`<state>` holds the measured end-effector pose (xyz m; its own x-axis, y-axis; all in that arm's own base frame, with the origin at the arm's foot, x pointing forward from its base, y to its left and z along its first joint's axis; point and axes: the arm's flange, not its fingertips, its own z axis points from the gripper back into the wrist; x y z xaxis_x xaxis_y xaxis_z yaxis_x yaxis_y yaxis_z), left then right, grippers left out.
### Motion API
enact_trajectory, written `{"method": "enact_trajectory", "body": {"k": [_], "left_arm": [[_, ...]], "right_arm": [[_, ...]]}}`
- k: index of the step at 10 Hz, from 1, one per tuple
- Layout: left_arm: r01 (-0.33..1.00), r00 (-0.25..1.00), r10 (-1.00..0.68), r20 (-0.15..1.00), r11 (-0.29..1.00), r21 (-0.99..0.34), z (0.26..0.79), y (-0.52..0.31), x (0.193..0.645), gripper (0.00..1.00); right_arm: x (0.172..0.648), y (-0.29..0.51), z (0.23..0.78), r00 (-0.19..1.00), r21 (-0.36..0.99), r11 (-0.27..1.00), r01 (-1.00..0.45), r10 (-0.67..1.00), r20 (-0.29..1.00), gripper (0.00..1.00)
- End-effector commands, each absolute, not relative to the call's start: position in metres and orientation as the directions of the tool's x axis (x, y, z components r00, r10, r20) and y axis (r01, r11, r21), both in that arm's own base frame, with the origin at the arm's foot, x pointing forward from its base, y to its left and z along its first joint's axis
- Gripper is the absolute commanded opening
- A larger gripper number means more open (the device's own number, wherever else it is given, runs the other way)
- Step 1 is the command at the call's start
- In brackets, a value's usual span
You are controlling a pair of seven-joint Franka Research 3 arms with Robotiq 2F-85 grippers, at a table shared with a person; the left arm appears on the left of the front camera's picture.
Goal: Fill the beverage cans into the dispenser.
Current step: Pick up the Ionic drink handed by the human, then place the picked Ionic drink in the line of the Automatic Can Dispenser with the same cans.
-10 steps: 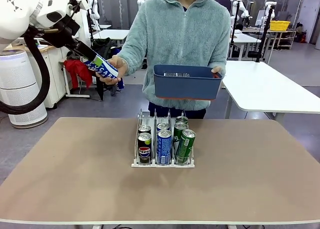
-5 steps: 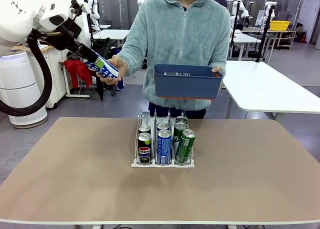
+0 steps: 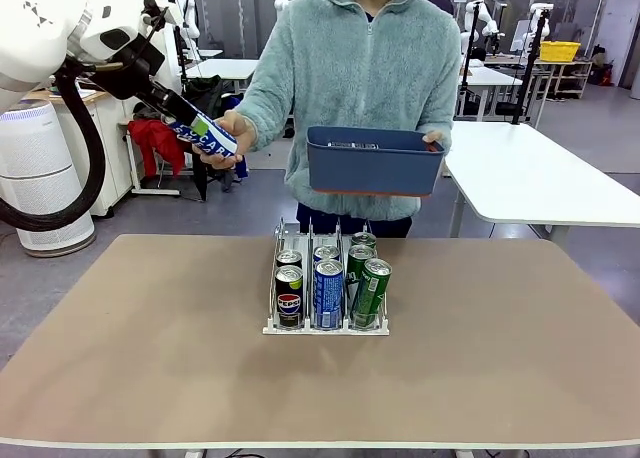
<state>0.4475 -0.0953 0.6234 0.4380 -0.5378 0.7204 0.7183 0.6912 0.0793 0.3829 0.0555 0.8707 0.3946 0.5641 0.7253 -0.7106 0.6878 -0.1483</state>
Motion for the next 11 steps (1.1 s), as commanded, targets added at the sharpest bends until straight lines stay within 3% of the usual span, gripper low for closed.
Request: {"method": "enact_trajectory", "body": {"k": [1, 2, 3, 4, 11], "left_arm": [[0.704, 0.455, -0.522, 0.721, 0.707, 0.067, 0.6229, -0.0941, 0.4461, 0.00], [0.693, 0.470, -0.517, 0.715, 0.718, 0.064, 0.6234, -0.0927, 0.4450, 0.13], [0.685, 0.476, -0.509, 0.717, 0.726, 0.061, 0.6239, -0.0918, 0.4444, 0.03], [0.684, 0.482, -0.506, 0.715, 0.728, 0.054, 0.6241, -0.0917, 0.4447, 0.00], [0.695, 0.474, -0.509, 0.718, 0.718, 0.050, 0.6242, -0.0934, 0.4473, 0.00]], "right_arm": [[0.3818, 0.0564, 0.8704, 0.387, -0.153, 0.678, -0.719, 0.574, 0.722, 1.00], [0.3818, 0.0564, 0.8704, 0.387, -0.153, 0.678, -0.719, 0.574, 0.722, 1.00], [0.3818, 0.0564, 0.8704, 0.387, -0.153, 0.678, -0.719, 0.574, 0.722, 1.00], [0.3818, 0.0564, 0.8704, 0.387, -0.153, 0.678, -0.719, 0.574, 0.722, 1.00], [0.3818, 0.0564, 0.8704, 0.387, -0.153, 0.678, -0.719, 0.574, 0.722, 1.00]]}}
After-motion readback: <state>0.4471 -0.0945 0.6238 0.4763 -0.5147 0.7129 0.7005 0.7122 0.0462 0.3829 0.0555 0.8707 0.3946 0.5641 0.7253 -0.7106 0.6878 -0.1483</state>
